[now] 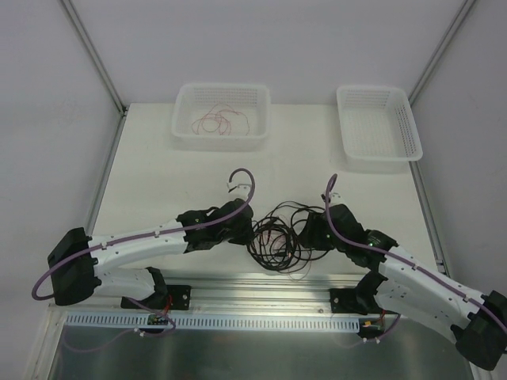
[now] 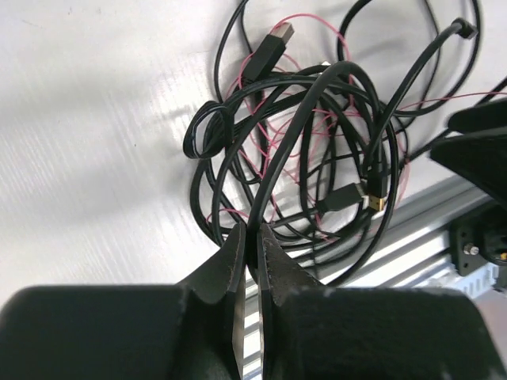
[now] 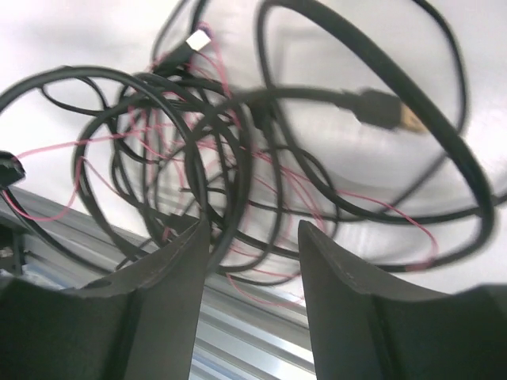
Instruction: Untangle the cables
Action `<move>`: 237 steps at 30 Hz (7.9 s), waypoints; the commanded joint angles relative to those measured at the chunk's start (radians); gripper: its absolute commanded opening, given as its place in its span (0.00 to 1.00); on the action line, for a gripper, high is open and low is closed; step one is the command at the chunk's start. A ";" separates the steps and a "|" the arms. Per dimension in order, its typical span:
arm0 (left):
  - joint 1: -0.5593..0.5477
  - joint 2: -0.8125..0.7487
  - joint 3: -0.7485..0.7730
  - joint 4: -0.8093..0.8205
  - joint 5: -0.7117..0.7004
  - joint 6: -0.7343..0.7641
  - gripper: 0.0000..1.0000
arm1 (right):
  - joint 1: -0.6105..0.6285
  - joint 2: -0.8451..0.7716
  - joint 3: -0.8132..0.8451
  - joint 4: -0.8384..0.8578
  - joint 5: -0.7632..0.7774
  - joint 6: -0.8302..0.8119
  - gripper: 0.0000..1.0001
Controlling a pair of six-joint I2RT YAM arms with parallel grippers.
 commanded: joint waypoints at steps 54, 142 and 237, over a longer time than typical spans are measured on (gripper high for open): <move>0.170 -0.731 -0.288 0.164 0.352 0.113 0.99 | 0.088 0.170 0.377 -0.257 0.148 -0.208 0.10; 0.176 0.252 0.013 0.291 0.094 -0.137 0.60 | 0.377 0.101 0.903 -0.199 0.207 -0.347 0.01; 0.139 -0.385 -0.435 0.343 0.155 0.030 0.00 | 0.280 0.584 0.300 0.604 -0.318 -0.582 0.01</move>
